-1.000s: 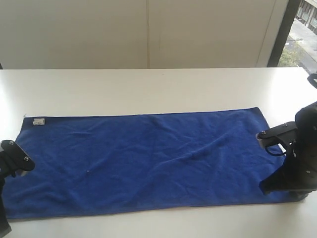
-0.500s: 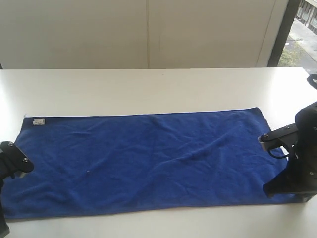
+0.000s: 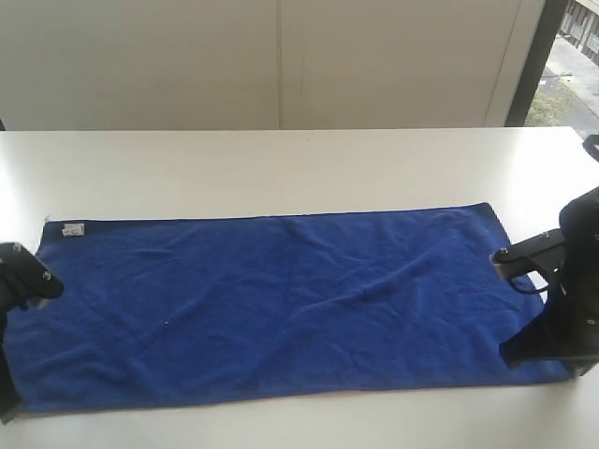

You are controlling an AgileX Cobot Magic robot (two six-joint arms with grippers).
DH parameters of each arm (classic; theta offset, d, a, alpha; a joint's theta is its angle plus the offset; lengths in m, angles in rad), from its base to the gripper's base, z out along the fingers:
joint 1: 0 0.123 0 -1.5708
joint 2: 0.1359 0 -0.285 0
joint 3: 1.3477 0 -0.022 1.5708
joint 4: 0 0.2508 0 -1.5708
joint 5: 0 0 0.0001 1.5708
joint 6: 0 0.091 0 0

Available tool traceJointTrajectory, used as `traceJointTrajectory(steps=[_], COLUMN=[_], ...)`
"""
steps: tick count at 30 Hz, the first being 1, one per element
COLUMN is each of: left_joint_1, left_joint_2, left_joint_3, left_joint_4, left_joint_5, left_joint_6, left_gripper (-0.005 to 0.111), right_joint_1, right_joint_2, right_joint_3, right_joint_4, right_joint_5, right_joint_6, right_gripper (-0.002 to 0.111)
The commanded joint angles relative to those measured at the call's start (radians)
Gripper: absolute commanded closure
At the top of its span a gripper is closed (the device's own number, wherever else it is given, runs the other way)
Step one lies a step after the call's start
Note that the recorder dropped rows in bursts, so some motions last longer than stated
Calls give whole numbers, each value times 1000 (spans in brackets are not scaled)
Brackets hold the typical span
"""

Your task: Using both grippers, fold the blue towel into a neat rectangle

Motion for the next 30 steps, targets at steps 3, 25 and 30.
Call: traceJointTrajectory(steps=[3,25,30], left_joint_1=[3,3,3], left_joint_2=[-95,29,29], left_joint_3=[-29,-27,-27], left_joint_4=[-40,-63,-63], left_joint_5=[-23,-148,-144], left_joint_6=[-6,-2,-3], left_gripper=[107,107,107], right_joint_1=[0,0,0], right_joint_2=[-64,40,40], right_joint_3=[-34,-19,7], right_joint_4=[-8,-3,-30], right_joint_5=[-11,-97,-87], right_joint_6=[7,7,7], right_gripper=[108,108,108])
